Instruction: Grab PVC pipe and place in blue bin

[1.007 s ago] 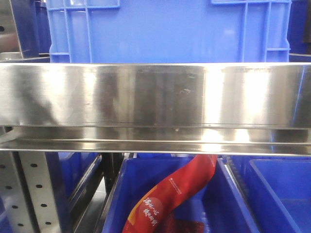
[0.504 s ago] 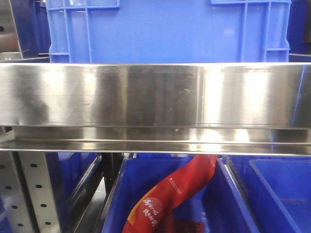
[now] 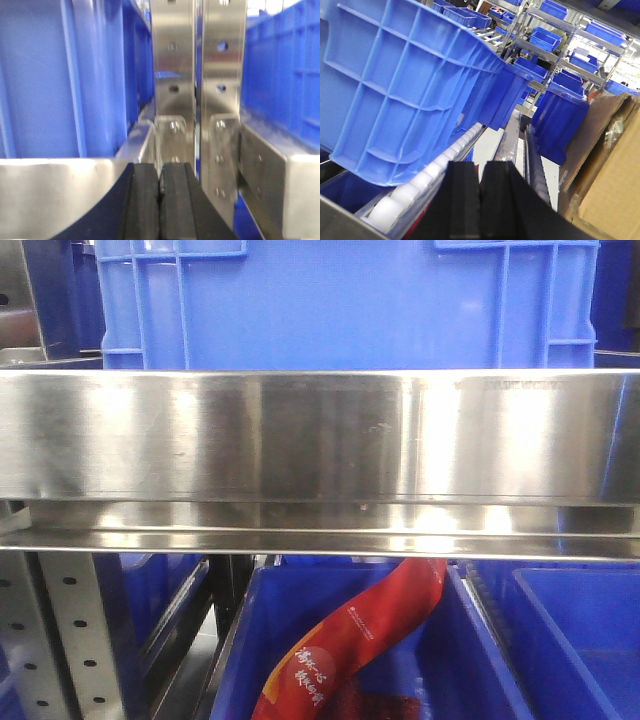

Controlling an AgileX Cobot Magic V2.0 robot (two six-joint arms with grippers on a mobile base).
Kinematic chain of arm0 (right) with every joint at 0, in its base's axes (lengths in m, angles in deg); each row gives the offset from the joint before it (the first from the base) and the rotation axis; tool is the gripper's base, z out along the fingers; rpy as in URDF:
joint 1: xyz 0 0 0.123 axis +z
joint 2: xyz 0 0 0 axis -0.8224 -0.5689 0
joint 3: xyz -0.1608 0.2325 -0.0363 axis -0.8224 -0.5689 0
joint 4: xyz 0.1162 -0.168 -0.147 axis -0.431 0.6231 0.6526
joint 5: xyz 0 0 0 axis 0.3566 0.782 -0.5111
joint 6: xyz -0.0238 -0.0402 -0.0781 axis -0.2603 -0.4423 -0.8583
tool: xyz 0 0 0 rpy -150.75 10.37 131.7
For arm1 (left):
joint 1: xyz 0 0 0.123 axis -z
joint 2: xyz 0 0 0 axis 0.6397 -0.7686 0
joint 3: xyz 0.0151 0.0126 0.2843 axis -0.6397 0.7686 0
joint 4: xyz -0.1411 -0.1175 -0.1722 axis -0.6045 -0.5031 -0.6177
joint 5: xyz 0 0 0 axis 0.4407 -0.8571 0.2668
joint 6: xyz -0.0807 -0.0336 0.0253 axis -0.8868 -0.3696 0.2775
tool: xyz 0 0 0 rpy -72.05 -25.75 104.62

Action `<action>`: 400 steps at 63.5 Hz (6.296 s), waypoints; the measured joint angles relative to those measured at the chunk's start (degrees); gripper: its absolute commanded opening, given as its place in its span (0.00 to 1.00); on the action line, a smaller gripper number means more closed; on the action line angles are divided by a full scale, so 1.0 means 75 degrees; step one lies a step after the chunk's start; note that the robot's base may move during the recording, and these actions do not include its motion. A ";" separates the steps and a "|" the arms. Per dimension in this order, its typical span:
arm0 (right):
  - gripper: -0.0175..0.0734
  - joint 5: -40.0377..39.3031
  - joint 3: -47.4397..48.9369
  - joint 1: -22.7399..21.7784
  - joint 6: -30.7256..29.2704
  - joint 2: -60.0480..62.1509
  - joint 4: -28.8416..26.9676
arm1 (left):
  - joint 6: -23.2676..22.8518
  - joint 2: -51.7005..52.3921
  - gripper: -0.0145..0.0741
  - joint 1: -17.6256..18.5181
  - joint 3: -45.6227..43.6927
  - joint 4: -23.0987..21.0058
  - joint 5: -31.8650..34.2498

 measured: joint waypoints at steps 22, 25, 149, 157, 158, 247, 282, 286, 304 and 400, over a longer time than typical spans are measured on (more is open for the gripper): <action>0.01 0.0000 0.0000 0.0000 0.0000 0.0000 0.0000 | 0.0000 0.0000 0.04 -0.0067 0.0015 0.0000 0.0335; 0.01 0.0000 0.0000 0.0000 0.0000 0.0000 0.0000 | 0.0000 0.0000 0.04 -0.0184 0.0029 0.0000 0.0335; 0.01 0.0000 0.0000 0.0000 -0.0002 0.0000 0.0000 | 0.0000 0.0000 0.04 -0.1059 0.0040 0.0101 0.0335; 0.01 0.0000 0.0000 0.0000 -0.0002 0.0000 0.0000 | 0.0000 0.0000 0.04 -0.1059 0.0040 0.0101 0.0335; 0.01 0.0000 0.0000 0.0000 -0.0002 0.0000 0.0000 | 0.0000 0.0000 0.04 -0.1059 0.0040 0.0101 0.0335; 0.01 0.1665 0.0000 -0.1147 0.4532 0.1263 0.2609 | 0.0000 0.0000 0.04 -0.1059 0.0040 0.0101 0.0335; 0.01 0.2031 0.0000 -0.1340 0.4673 0.1517 0.2673 | 0.0000 0.0000 0.04 -0.1059 0.0040 0.0101 0.0335; 0.01 0.2045 0.0000 -0.1340 0.4673 0.1517 0.2673 | 0.0000 0.0000 0.04 -0.1059 0.0040 0.0101 0.0335; 0.01 0.2308 0.0000 -0.1357 0.6755 0.1910 0.4648 | 0.0000 0.0000 0.04 -0.1059 0.0040 0.0101 0.0335; 0.01 0.1899 -0.1641 -0.3737 1.0672 0.2977 0.8044 | 0.0000 0.0000 0.04 -0.1059 0.0040 0.0101 0.0335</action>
